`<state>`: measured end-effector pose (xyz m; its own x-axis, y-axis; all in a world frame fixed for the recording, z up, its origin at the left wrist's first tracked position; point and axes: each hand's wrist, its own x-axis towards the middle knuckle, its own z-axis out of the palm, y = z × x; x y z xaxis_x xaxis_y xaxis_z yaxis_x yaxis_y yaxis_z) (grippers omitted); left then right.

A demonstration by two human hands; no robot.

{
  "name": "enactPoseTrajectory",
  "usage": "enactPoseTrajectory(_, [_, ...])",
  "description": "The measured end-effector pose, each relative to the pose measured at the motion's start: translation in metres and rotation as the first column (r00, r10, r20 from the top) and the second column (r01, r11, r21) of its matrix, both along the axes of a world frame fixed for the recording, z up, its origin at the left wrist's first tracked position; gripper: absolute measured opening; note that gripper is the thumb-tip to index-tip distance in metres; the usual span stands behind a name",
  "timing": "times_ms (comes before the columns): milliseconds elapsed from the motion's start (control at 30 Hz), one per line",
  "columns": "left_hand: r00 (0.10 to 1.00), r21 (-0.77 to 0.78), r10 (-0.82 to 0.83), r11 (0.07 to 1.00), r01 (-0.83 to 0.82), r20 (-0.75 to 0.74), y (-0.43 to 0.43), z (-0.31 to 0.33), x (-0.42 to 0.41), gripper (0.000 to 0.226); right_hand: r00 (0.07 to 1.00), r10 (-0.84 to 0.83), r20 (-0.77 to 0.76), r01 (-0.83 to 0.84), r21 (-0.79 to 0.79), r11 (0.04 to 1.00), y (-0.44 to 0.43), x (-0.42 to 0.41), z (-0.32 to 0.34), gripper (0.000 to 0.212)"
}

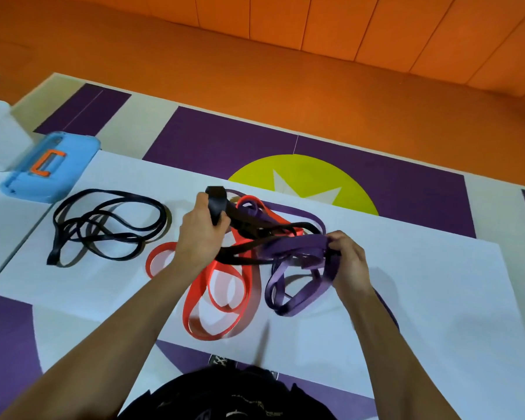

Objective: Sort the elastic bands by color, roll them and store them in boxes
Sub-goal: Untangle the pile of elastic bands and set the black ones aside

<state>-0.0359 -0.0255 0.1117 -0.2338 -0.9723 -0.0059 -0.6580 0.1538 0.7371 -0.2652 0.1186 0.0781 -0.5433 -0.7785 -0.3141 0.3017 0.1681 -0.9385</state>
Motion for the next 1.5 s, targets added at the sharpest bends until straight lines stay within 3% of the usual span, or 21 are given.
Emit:
enactPoseTrajectory(67, [0.996,0.075,-0.090,0.993,0.090,0.000,0.003,-0.004,-0.001,0.019,0.965,0.223,-0.141,-0.211,0.094,0.973,-0.002,0.000,0.002,0.018])
enactPoseTrajectory(133, [0.990,0.108,-0.140,0.984,0.142,-0.023,0.007,-0.005,0.000,0.019,0.953,0.265,-0.145,-0.249,0.121,0.961,-0.003,0.000,0.002,0.023])
enactPoseTrajectory(233, [0.995,0.062,-0.102,0.993,0.103,-0.022,0.006,-0.004,0.003,0.016,0.993,-0.056,0.105,0.059,-0.025,0.998,-0.001,-0.011,0.006,0.020])
enactPoseTrajectory(333, [1.000,-0.003,0.002,1.000,-0.002,-0.001,-0.003,0.000,0.014,0.019,0.835,-0.323,0.446,0.389,-0.061,0.919,0.009,-0.034,0.010,0.017])
enactPoseTrajectory(400, [0.998,-0.027,0.044,0.999,-0.043,0.039,-0.010,0.002,0.024,0.023,0.794,-0.483,0.370,0.502,0.050,0.863,0.026,-0.056,0.008,0.026])
enactPoseTrajectory(467, [0.998,-0.023,0.054,0.998,-0.053,0.040,-0.015,0.004,0.033,0.024,0.853,-0.520,0.043,0.498,0.229,0.836,0.042,-0.078,0.003,0.024])
enactPoseTrajectory(567, [1.000,0.065,-0.009,0.998,0.008,0.026,-0.018,0.009,0.040,0.016,0.928,-0.202,-0.312,0.341,0.501,0.795,0.055,-0.094,-0.010,0.026])
enactPoseTrajectory(667, [0.992,0.159,-0.126,0.979,0.124,-0.001,-0.014,0.016,0.038,0.010,0.896,0.181,-0.406,0.192,0.719,0.668,0.059,-0.092,-0.027,0.029])
enactPoseTrajectory(733, [0.983,0.186,-0.181,0.965,0.183,-0.029,-0.009,0.023,0.036,0.008,0.856,0.302,-0.420,0.171,0.780,0.602,0.053,-0.086,-0.037,0.013])
enactPoseTrajectory(767, [0.978,0.196,-0.202,0.958,0.208,-0.050,-0.005,0.029,0.036,0.007,0.848,0.317,-0.425,0.161,0.776,0.610,0.046,-0.083,-0.044,0.017])
enactPoseTrajectory(833, [0.961,0.225,-0.248,0.936,0.269,-0.120,0.000,0.039,0.035,0.007,0.789,0.391,-0.473,0.082,0.712,0.697,0.025,-0.071,-0.040,0.045])
enactPoseTrajectory(933, [0.932,0.243,-0.316,0.903,0.353,-0.179,0.008,0.057,0.034,0.002,0.687,0.443,-0.576,-0.158,0.476,0.865,-0.014,-0.032,-0.006,0.068])
enactPoseTrajectory(1033, [0.895,0.211,-0.369,0.882,0.422,-0.251,0.013,0.076,0.034,0.010,0.562,0.569,-0.600,-0.453,0.352,0.819,-0.056,0.007,0.023,0.100])
enactPoseTrajectory(1100, [0.869,0.186,-0.407,0.865,0.465,-0.280,0.015,0.089,0.036,0.012,0.475,0.646,-0.598,-0.575,0.345,0.742,-0.078,0.029,0.028,0.107])
enactPoseTrajectory(1133, [0.854,0.176,-0.424,0.855,0.487,-0.302,0.015,0.095,0.037,0.011,0.463,0.666,-0.585,-0.614,0.330,0.717,-0.087,0.038,0.026,0.098])
enactPoseTrajectory(1233, [0.817,0.144,-0.443,0.841,0.521,-0.369,0.013,0.110,0.046,0.011,0.504,0.670,-0.545,-0.631,0.297,0.716,-0.099,0.046,0.012,0.030])
enactPoseTrajectory(1267, [0.820,0.132,-0.442,0.847,0.516,-0.364,0.011,0.114,0.049,0.011,0.515,0.648,-0.562,-0.604,0.299,0.739,-0.099,0.044,0.009,0.017])
enactPoseTrajectory(1433, [0.879,0.093,-0.390,0.899,0.428,-0.273,0.001,0.112,0.059,0.017,0.632,0.486,-0.603,-0.428,0.252,0.868,-0.100,0.019,0.040,0.004])
enactPoseTrajectory(1500, [0.902,0.088,-0.337,0.924,0.372,-0.270,-0.002,0.107,0.057,0.019,0.696,0.395,-0.600,-0.382,0.158,0.911,-0.105,0.010,0.071,0.003])
